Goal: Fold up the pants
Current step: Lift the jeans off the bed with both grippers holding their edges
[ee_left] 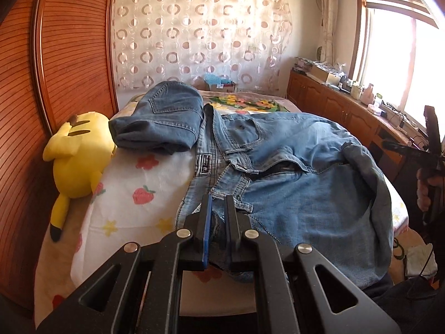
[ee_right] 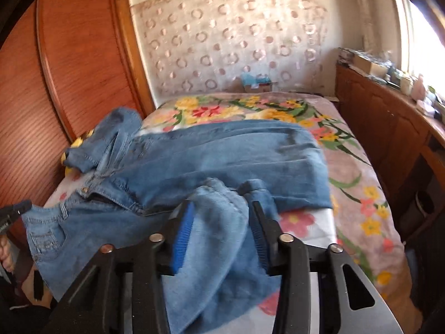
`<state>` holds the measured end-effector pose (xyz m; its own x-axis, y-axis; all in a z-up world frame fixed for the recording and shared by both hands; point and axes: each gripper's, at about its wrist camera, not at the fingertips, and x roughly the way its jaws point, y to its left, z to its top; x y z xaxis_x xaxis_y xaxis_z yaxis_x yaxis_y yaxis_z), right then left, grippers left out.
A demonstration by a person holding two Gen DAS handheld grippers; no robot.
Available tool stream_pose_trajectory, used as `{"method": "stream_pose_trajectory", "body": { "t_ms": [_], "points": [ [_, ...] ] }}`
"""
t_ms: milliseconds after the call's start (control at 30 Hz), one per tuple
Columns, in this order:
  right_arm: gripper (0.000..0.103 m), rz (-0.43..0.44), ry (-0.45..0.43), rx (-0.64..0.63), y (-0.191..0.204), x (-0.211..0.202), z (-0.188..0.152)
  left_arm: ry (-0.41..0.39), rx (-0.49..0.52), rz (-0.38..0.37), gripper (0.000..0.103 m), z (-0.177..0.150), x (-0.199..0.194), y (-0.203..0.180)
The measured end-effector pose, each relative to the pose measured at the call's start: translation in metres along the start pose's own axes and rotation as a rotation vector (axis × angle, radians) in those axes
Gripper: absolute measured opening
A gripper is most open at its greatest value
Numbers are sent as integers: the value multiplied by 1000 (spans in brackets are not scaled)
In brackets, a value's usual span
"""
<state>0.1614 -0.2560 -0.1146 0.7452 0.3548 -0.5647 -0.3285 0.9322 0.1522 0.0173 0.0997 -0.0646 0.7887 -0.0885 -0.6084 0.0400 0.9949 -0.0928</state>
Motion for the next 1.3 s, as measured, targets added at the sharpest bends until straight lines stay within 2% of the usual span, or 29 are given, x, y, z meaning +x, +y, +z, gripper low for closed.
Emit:
{"method": "stream_pose_trajectory", "body": {
  "t_ms": [167, 333, 433, 633, 800, 900, 967, 1033, 1067, 1133, 1300],
  "points": [
    [44, -10, 26, 13, -13, -2, -9, 15, -7, 1, 9, -5, 7, 0],
    [44, 29, 64, 35, -9, 28, -11, 29, -10, 7, 9, -7, 10, 2],
    [44, 42, 91, 55, -14, 52, 0, 36, -14, 11, 9, -9, 11, 4],
    [44, 13, 148, 70, -11, 83, 2, 53, -29, 5, 9, -13, 17, 7],
    [44, 21, 157, 72, -4, 88, 2, 56, -35, -5, 9, -14, 18, 7],
    [34, 33, 151, 75, -5, 86, 3, 60, -38, -4, 9, -16, 20, 9],
    [24, 38, 145, 61, -5, 81, 1, 64, -42, -3, 9, -17, 21, 11],
    [6, 47, 138, 48, -4, 79, 1, 67, -45, -1, 9, -17, 22, 11],
    [3, 49, 128, 47, -3, 76, 1, 68, -45, -2, 9, -18, 22, 11],
    [2, -12, 71, 45, -5, 60, 0, 72, -44, -2, 9, -18, 23, 11],
    [1, -54, -77, 77, -16, 7, 3, 51, -35, 2, 9, -17, 19, 10]
  ]
}}
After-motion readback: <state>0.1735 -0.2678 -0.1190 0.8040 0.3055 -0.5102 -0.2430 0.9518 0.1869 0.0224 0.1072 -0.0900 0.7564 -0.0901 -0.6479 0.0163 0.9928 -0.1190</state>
